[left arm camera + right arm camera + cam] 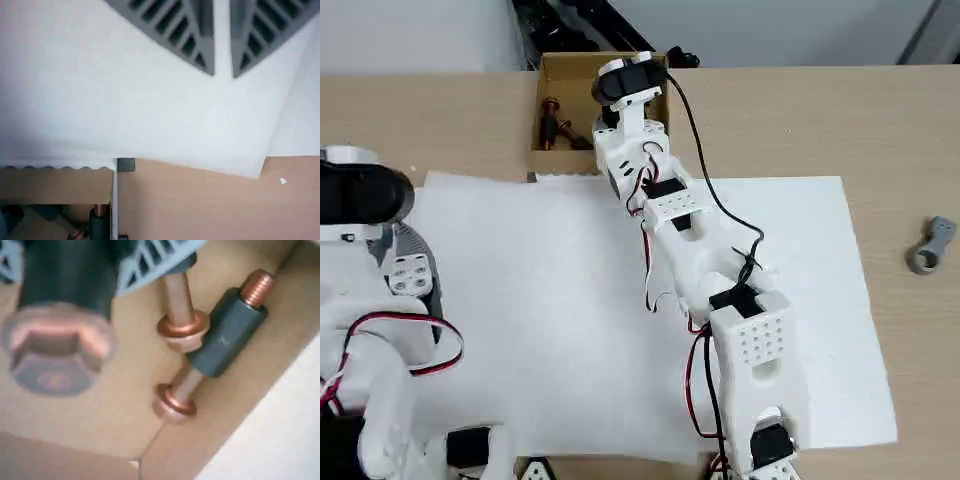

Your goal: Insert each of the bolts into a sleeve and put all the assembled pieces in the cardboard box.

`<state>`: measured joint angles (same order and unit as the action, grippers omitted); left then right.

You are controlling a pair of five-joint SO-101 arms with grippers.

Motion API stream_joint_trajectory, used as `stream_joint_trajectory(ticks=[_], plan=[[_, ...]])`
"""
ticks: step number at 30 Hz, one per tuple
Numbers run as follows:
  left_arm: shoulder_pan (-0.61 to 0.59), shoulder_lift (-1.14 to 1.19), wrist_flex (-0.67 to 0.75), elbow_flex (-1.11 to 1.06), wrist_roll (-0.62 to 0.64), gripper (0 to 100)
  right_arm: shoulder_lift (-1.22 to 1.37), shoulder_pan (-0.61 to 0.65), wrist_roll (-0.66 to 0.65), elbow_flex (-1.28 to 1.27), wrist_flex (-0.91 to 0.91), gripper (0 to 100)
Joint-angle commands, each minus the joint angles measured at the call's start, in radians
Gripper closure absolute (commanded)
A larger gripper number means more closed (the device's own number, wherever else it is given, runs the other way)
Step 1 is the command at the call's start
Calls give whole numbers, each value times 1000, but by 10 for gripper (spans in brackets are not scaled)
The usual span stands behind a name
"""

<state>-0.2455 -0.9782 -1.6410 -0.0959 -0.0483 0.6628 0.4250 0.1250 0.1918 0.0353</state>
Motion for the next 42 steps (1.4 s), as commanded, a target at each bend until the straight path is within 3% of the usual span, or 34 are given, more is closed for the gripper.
stream_joint_trajectory(ticks=[1, 4, 9, 23, 30, 34, 42], plan=[[0, 3, -6, 31, -11, 994, -27, 4, -5, 78, 1, 993], [0, 3, -6, 31, -11, 994, -27, 5, -5, 78, 1, 969], [0, 3, -6, 31, -11, 994, -27, 8, -5, 75, 10, 845], [0, 5, 2, 31, -11, 994, -41, 8, -5, 77, 39, 843], [-5, 5, 2, 31, -11, 994, -186, 8, -2, 72, 219, 851], [-5, 9, 3, 31, -12, 994, -298, 4, -2, 72, 346, 998], [-8, 3, 86, -22, -5, 994, -549, 8, -3, 0, 515, 994]])
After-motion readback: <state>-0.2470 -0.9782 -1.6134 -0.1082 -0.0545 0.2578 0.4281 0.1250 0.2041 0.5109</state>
